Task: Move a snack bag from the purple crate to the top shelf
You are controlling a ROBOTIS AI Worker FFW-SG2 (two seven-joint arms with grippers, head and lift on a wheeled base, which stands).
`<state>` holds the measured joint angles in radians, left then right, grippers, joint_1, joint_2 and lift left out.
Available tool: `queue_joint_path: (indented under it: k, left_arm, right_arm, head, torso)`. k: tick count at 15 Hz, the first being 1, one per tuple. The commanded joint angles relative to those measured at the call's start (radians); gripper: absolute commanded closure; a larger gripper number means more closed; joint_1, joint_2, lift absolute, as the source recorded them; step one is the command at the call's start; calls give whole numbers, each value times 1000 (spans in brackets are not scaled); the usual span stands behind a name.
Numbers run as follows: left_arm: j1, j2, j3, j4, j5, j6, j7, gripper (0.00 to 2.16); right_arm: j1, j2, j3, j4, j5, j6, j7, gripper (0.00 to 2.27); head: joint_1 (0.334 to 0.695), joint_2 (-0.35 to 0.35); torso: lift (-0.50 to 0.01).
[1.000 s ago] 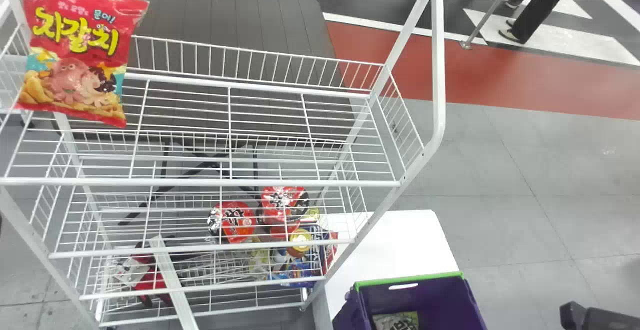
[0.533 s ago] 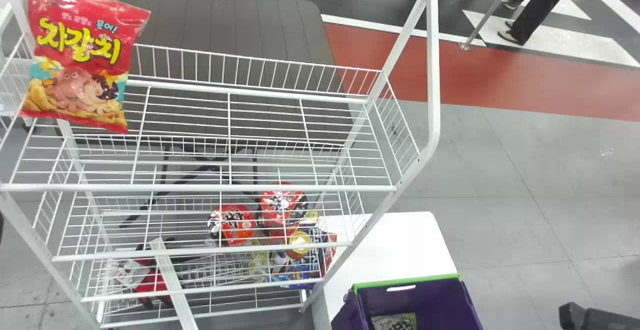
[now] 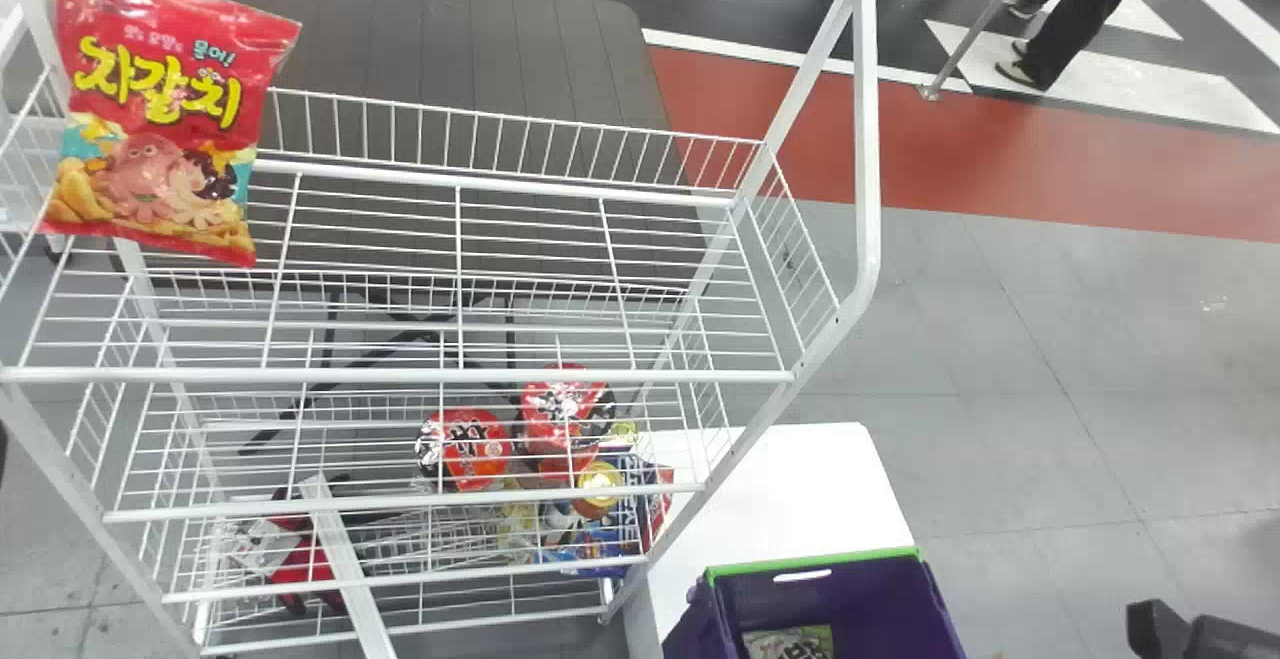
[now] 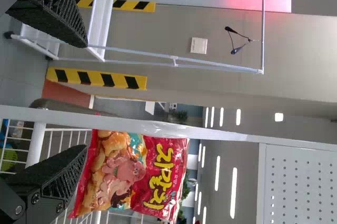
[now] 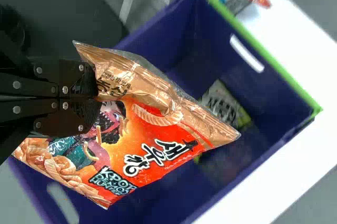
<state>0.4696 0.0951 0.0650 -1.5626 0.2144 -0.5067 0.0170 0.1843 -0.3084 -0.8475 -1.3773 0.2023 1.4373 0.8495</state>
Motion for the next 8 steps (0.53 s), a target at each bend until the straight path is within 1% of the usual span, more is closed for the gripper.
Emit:
queue_joint_path:
  k: [1,3,5,6,8]
  left_arm:
    - [3,0,-1,-7,-1,18,1,144]
    - [3,0,-1,-8,-1,18,1,144]
    - [3,0,2,-8,-1,18,1,144]
    - [3,0,2,-10,-1,18,1,144]
    - [4,0,2,-11,-1,18,1,144]
  right_arm:
    - [1,68,-62,-193,-26,135,86,2081]
    - [1,115,-71,-358,-31,135,131,2081]
    - [7,155,-70,-508,-55,135,160,2081]
    - [7,176,-68,-589,-78,135,163,2081]
    - [17,201,-50,-717,-143,135,164,2081]
  head:
    - [695,-350]
    - [695,-350]
    - [695,-349]
    - [695,-333]
    - [695,-302]
  torso:
    - [0]
    - [0]
    - [0]
    - [0]
    - [0]
